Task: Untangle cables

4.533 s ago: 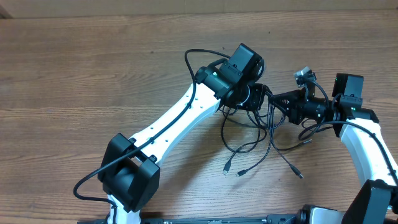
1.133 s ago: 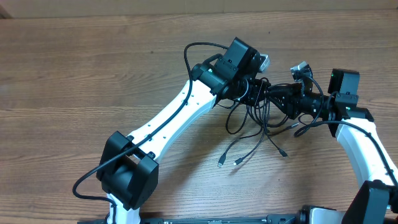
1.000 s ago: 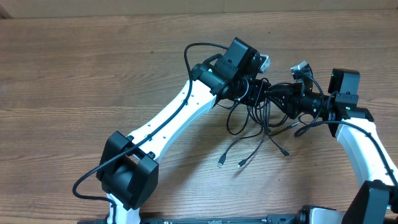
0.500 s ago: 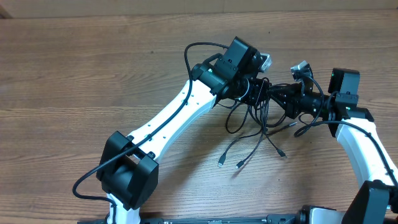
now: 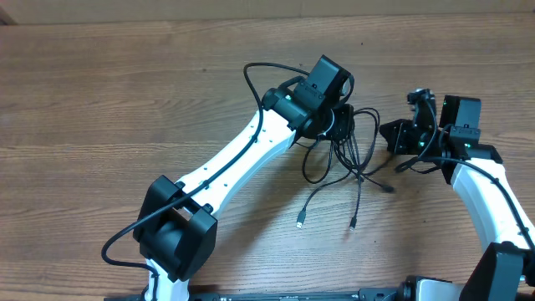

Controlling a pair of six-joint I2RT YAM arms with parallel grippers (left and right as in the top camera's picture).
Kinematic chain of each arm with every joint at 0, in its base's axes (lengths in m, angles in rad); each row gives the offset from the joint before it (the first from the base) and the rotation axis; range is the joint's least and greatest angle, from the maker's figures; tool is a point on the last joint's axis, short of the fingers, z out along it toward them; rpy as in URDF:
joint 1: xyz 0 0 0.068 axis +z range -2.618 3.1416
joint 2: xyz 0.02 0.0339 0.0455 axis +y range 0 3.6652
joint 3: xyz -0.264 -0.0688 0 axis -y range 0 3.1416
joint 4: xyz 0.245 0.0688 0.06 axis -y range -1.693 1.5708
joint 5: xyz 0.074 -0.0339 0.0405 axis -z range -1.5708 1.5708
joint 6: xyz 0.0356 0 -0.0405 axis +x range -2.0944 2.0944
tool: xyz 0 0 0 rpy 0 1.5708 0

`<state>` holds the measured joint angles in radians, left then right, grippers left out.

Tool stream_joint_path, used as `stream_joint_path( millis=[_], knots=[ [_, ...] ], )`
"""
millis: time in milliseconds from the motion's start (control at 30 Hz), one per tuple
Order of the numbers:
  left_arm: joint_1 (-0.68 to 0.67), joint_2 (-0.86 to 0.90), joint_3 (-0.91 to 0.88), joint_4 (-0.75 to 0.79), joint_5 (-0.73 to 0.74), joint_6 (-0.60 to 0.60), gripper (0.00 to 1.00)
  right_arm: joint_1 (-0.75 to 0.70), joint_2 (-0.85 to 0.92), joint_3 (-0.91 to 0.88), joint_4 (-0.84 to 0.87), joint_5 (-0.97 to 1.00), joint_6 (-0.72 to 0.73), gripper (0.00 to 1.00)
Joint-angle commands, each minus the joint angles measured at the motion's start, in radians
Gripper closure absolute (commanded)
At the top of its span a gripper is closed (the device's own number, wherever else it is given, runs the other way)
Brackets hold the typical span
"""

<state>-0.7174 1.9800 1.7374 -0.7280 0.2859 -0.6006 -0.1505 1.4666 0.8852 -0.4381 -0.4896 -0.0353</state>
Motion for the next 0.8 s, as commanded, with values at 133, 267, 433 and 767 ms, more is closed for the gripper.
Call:
stream_joint_path(
  millis=[133,267,433,767],
  knots=[
    [0.006,-0.015,0.002,-0.002,-0.027,-0.028,0.96,-0.008,0.0,0.013,0.006,0.081,0.06,0.96],
    [0.005,-0.014,0.002,-0.002,-0.022,-0.023,0.96,-0.008,0.0,0.013,0.006,-0.126,-0.114,0.95],
    [0.005,-0.014,0.002,0.008,0.079,0.04,0.96,-0.008,0.0,0.013,0.006,-0.322,-0.261,0.84],
    [0.005,-0.014,0.002,0.054,0.272,0.055,0.96,-0.008,0.0,0.013,0.012,-0.377,-0.285,0.49]
  ],
)
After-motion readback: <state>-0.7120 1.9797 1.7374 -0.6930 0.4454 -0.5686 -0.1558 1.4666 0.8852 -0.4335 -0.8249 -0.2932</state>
